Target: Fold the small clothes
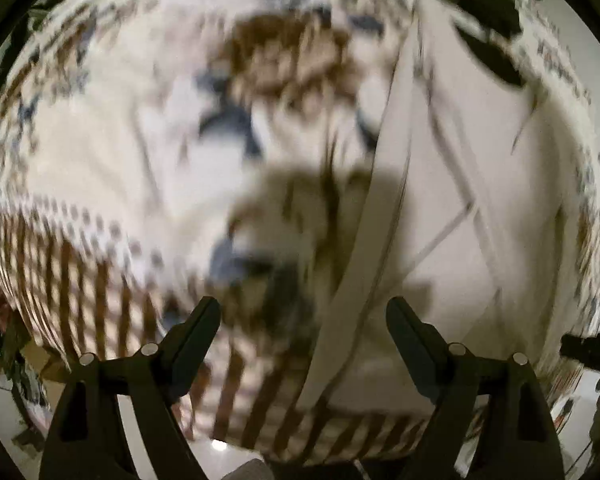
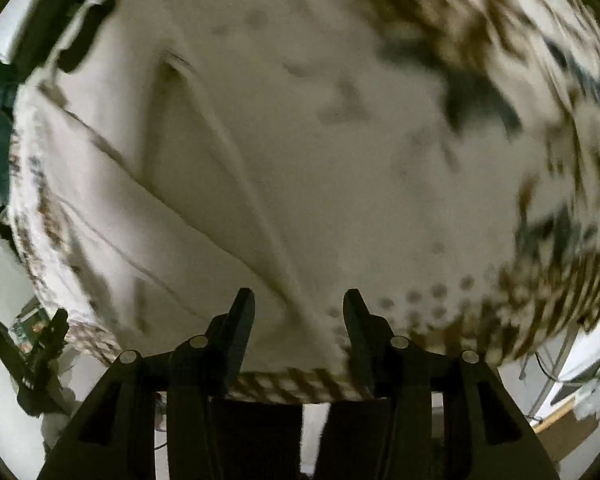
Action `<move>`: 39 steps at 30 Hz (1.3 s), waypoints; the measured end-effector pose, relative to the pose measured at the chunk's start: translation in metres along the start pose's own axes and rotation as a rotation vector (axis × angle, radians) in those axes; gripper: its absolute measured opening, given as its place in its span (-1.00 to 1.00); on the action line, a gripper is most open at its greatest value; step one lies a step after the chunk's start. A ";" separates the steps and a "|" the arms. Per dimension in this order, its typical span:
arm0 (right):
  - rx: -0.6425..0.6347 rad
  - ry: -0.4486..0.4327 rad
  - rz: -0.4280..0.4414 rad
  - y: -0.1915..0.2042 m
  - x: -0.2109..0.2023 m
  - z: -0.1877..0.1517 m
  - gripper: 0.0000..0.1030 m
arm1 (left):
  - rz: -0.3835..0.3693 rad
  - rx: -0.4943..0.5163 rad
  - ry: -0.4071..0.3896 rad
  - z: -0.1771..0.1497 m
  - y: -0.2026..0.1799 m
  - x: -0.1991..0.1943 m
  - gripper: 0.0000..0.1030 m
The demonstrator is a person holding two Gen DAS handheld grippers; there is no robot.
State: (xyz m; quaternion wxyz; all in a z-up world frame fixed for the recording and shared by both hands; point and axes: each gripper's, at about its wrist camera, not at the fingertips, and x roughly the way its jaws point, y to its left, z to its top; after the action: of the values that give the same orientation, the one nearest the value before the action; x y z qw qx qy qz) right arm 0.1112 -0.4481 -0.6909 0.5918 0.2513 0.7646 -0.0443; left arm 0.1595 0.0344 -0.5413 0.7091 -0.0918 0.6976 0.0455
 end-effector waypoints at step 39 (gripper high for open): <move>0.097 -0.280 0.489 0.069 -0.062 0.102 -0.07 | -0.388 -0.221 -0.180 0.166 -0.015 0.004 0.60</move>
State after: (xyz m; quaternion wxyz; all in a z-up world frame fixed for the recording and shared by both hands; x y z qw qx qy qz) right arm 0.2424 -0.4463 -0.6477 0.6721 0.4478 0.5890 0.0290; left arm 0.3254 0.0518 -0.5423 0.7496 -0.2965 0.5917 -0.0077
